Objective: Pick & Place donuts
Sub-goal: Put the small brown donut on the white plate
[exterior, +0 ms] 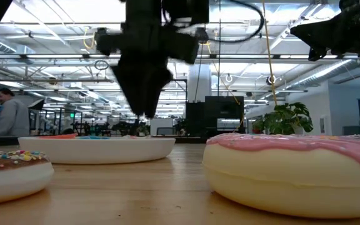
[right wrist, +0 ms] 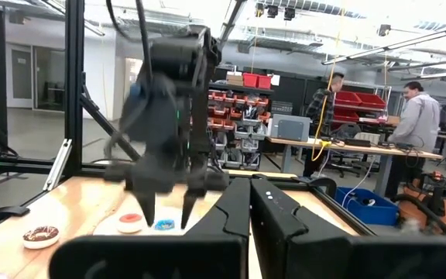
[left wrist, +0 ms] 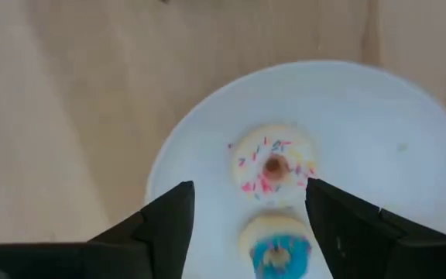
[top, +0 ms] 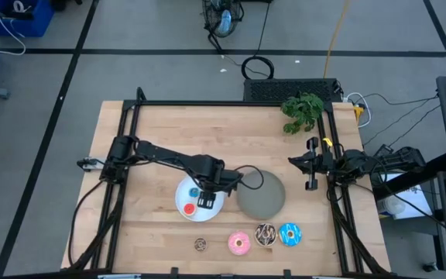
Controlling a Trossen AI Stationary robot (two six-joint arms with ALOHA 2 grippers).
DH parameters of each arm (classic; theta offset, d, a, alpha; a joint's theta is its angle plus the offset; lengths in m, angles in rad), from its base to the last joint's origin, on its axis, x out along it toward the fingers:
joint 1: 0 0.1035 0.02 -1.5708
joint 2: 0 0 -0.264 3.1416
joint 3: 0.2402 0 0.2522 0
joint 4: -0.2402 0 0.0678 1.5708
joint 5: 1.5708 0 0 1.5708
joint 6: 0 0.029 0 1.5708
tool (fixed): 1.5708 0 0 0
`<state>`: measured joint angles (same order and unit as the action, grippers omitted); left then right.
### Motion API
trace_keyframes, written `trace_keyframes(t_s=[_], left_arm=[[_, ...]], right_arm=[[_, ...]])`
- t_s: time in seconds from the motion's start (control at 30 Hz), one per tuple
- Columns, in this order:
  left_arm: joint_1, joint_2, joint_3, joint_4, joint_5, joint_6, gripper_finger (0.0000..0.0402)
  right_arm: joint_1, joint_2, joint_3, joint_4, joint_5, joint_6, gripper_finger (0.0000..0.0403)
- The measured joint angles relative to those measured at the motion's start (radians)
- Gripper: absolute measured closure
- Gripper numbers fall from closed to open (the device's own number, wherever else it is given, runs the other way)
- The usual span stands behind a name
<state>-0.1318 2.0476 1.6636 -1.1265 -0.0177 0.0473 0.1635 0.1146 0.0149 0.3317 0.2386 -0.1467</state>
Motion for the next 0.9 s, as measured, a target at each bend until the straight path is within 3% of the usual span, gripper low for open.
trace_keyframes(t_s=[0.13, 0.27, 0.5, 0.7, 0.9], left_arm=[[-0.016, 0.0, 0.137, -0.135, -0.051, -0.031, 0.0157], [-0.07, 0.0, 0.283, -0.288, -0.178, -0.025, 0.0176], [-0.198, -0.019, 0.497, -0.425, -0.239, -0.071, 0.026], [-0.304, -0.112, 0.473, -0.426, -0.264, -0.179, 0.0378], [-0.388, -0.229, 0.295, -0.374, -0.307, -0.331, 0.0395]], right_arm=[[0.0, 0.0, 0.0, 0.0, 0.0, 0.0, 0.0403], [0.0, 0.0, 0.0, 0.0, 0.0, 0.0, 0.0403], [0.0, 0.0, 0.0, 0.0, 0.0, 0.0, 0.0403], [0.0, 0.002, 0.0, -0.002, -0.002, 0.0, 0.0403], [0.0, 0.003, 0.0, -0.001, -0.002, 0.0, 0.0403]])
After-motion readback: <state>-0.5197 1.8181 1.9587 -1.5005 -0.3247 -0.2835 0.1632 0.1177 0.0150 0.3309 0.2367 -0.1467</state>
